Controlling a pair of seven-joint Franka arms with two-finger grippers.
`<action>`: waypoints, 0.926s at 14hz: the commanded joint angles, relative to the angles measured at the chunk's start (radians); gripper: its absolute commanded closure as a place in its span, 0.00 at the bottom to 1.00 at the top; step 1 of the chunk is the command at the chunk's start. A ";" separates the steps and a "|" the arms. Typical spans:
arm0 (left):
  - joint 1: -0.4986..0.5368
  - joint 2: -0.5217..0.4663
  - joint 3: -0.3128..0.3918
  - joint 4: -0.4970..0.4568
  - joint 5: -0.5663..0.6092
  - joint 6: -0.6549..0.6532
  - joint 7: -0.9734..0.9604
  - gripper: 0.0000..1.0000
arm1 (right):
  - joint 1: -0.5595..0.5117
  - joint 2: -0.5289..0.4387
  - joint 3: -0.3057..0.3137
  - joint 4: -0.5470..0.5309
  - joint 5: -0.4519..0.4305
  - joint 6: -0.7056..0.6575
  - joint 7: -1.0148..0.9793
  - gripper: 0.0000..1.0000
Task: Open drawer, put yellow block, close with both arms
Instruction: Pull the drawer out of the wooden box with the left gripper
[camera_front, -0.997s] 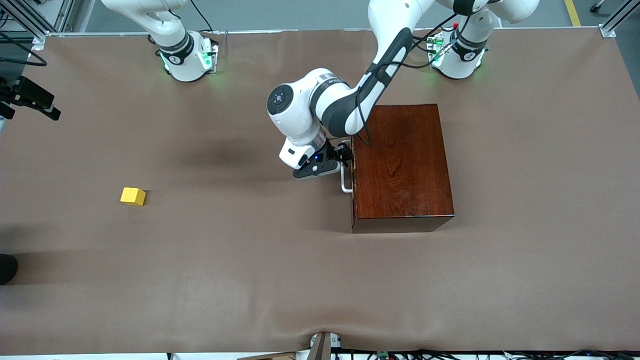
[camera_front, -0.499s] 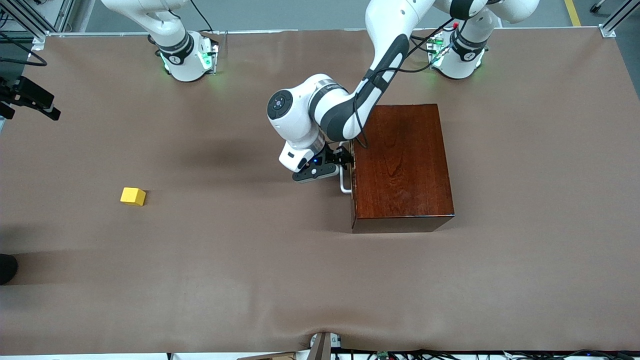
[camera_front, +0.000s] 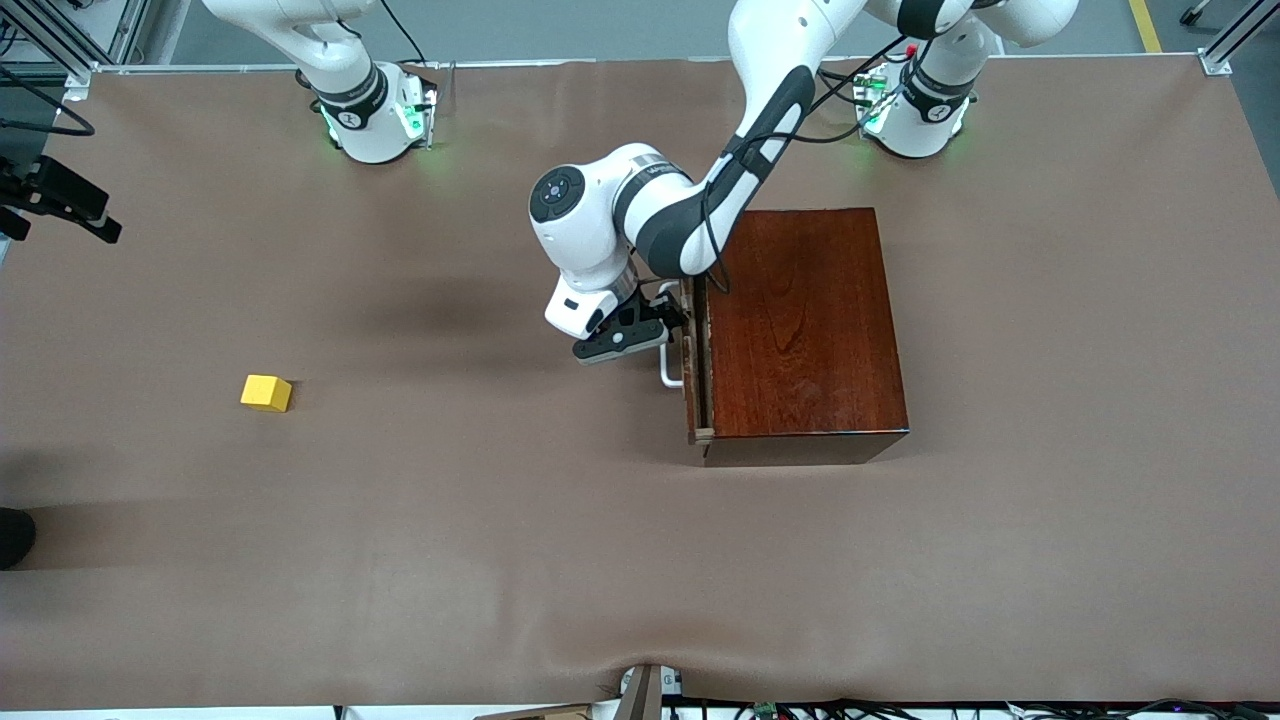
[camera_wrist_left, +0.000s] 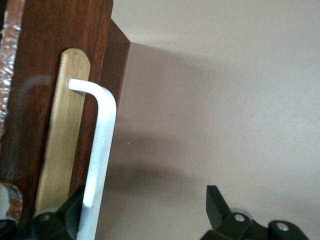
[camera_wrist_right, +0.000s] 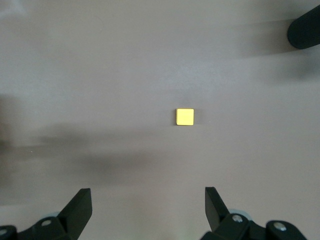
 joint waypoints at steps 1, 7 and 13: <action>-0.003 0.017 -0.007 0.032 -0.008 0.080 -0.028 0.00 | -0.021 -0.001 0.000 -0.002 0.000 0.005 0.004 0.00; -0.003 0.026 -0.016 0.040 -0.059 0.201 -0.059 0.00 | -0.023 0.005 0.000 -0.002 -0.002 0.005 0.002 0.00; -0.005 0.071 -0.037 0.046 -0.061 0.385 -0.101 0.00 | -0.024 0.005 0.000 -0.002 -0.005 0.005 0.004 0.00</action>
